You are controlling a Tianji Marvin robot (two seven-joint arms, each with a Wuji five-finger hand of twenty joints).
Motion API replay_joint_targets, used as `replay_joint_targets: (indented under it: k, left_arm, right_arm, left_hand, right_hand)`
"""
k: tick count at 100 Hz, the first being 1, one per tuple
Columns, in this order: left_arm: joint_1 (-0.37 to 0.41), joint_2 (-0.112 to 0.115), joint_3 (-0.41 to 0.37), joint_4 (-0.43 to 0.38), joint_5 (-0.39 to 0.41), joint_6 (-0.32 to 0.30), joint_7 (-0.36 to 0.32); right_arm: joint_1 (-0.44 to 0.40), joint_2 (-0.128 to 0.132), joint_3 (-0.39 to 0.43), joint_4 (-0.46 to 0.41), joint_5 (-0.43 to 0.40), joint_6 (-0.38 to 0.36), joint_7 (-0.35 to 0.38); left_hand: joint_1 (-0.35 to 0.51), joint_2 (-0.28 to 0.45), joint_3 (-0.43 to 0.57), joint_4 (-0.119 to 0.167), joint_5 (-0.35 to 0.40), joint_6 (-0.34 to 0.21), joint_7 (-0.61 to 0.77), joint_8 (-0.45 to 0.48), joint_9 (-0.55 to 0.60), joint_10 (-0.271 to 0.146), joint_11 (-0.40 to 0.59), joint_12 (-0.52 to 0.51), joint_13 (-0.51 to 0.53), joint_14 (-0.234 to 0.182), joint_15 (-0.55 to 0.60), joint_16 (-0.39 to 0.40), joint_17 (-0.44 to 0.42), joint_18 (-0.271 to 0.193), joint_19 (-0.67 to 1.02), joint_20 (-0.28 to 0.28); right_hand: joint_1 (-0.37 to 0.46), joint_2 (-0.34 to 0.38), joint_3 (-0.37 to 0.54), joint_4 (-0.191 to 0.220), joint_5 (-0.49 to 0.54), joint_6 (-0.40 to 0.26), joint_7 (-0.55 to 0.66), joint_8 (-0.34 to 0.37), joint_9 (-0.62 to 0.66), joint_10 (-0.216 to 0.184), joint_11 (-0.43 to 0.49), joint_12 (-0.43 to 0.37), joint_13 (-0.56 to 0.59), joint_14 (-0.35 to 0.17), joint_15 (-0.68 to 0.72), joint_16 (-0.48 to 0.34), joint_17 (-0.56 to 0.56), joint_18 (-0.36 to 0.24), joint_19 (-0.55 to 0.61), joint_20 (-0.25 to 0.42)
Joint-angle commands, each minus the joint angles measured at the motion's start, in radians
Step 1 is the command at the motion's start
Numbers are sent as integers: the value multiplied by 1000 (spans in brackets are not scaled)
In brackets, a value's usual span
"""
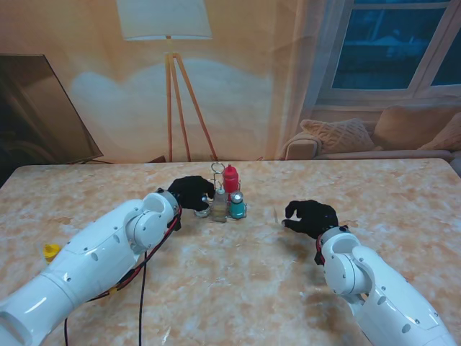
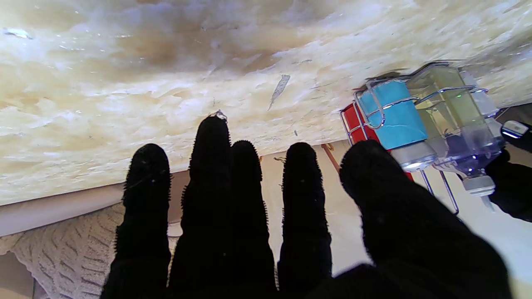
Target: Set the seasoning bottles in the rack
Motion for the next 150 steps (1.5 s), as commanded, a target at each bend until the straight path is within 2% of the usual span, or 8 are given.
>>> replay_joint_targets:
  k: [1,45,53,72,91,105,118,150]
  left_arm:
    - [9,-5,-6,-7,5,-2,-7]
    - [85,15,-113,-106,65,-22,15]
    - [110,21,-147,-136,83,-33,17]
    - [184,40,-254,-228,108,-69,-15]
    - [274,72,-390,-337,148,-123,-118]
    - [350,93,-506,-405,217,-180,-173]
    - [433,115,-627,-488,264,-213,-280]
    - [587,132,-848,-586,398,-312,-317]
  right_arm:
    - [-6,-3,-4,2,-3,-3,15]
    - [-4,-3,-7,4,0,-6,15]
    - [-3,-3,-8,4,0,-6,15]
    - [-3,-3,-9,5,0,-6,15]
    - [-3,-3,-9,5,1,-7,15]
    - [-4,-3,-7,3,1,-6,14]
    - [-4,-3,-7,2,1,-5,15]
    - [0,-3,-12,6,3,-6,19]
  left_hand:
    - [-29,16,35,17,-35,10,-29,-15,-77,11,-84,-46,-27,59,1,-21,-34,-55,11,18]
    - [-45,49,6,17,-48,7,-71,-12,-115,33,-126,-64,-110,88,-32,-52,-156,33,-5,-22]
    - [-49,54,0,17,-51,5,-77,-12,-122,35,-133,-67,-129,111,-37,-56,-172,40,-5,-26]
    - [-53,70,-24,20,-59,4,-101,-14,-125,38,-149,-74,-147,113,-41,-62,-203,61,-8,-37]
    - [-61,86,-57,25,-62,-1,-137,-19,-125,36,-172,-83,-170,118,-65,-77,-241,79,-28,-48]
    - [-75,93,-80,29,-64,-2,-166,-23,-127,36,-192,-91,-184,122,-82,-87,-264,96,-46,-52]
    - [-82,111,-123,36,-84,-10,-215,-30,-145,36,-232,-105,-216,128,-115,-106,-302,111,-80,-53]
    - [-126,104,-144,38,-111,-25,-265,-38,-162,27,-280,-118,-250,135,-158,-133,-349,142,-133,-52]
  right_hand:
    - [9,-26,18,-23,2,-16,14,-8,18,-6,8,-2,23,-7,18,21,3,6,18,2]
    - [8,-27,19,-25,4,-19,18,-9,19,-6,8,-2,23,-8,19,22,4,6,19,2]
    - [10,-28,19,-25,4,-19,19,-9,18,-5,8,-2,23,-8,19,21,5,7,19,2]
    - [9,-28,19,-25,3,-18,19,-10,18,-5,8,-2,23,-8,19,21,4,6,18,2]
    - [9,-27,19,-25,2,-18,18,-11,19,-6,8,-2,23,-9,19,21,3,7,18,2]
    - [8,-27,18,-24,2,-18,18,-11,18,-5,8,-2,23,-8,20,22,3,7,18,2]
    - [9,-25,19,-24,2,-17,18,-11,18,-6,8,-2,22,-8,20,22,4,8,19,2]
    - [8,-27,19,-25,2,-18,18,-11,19,-6,8,-2,22,-8,19,21,2,7,18,2]
